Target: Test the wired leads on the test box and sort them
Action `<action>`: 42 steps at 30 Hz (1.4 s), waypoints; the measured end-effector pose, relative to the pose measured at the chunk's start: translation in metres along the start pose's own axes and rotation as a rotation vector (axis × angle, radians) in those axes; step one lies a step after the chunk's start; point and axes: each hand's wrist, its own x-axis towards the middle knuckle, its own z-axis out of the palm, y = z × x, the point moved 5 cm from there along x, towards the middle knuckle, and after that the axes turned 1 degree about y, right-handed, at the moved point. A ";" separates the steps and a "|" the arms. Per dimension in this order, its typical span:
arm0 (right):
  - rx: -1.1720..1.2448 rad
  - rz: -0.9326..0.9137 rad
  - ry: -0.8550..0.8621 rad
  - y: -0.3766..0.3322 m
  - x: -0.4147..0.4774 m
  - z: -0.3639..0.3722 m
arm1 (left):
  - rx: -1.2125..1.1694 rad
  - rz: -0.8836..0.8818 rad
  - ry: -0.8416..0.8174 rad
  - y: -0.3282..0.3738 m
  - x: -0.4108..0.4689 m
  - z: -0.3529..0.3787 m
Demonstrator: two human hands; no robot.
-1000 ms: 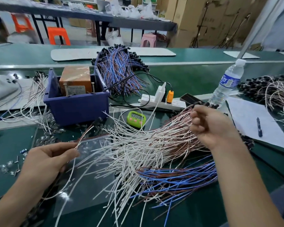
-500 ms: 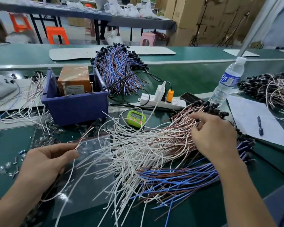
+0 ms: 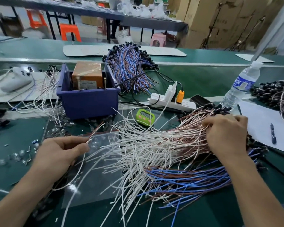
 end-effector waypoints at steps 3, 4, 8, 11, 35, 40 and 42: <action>-0.001 0.072 0.005 -0.016 -0.004 -0.014 | -0.005 0.007 0.021 0.002 0.000 0.002; 0.055 0.059 0.078 -0.030 -0.011 -0.025 | 0.001 0.011 0.025 0.003 0.000 0.002; 0.618 -0.201 0.040 -0.129 -0.045 -0.039 | -0.048 0.042 0.061 0.007 -0.001 0.001; 0.907 -0.158 -0.466 -0.201 -0.056 -0.009 | -0.158 0.062 0.094 0.012 -0.002 0.000; 1.913 0.540 -0.813 -0.257 -0.061 0.040 | -0.353 -0.047 0.182 0.019 -0.005 -0.013; 1.962 0.557 -0.758 -0.254 -0.060 0.037 | -0.285 -0.006 0.270 0.021 -0.006 -0.022; 1.995 0.594 -0.735 -0.252 -0.060 0.036 | -0.284 0.012 0.288 0.022 -0.007 -0.024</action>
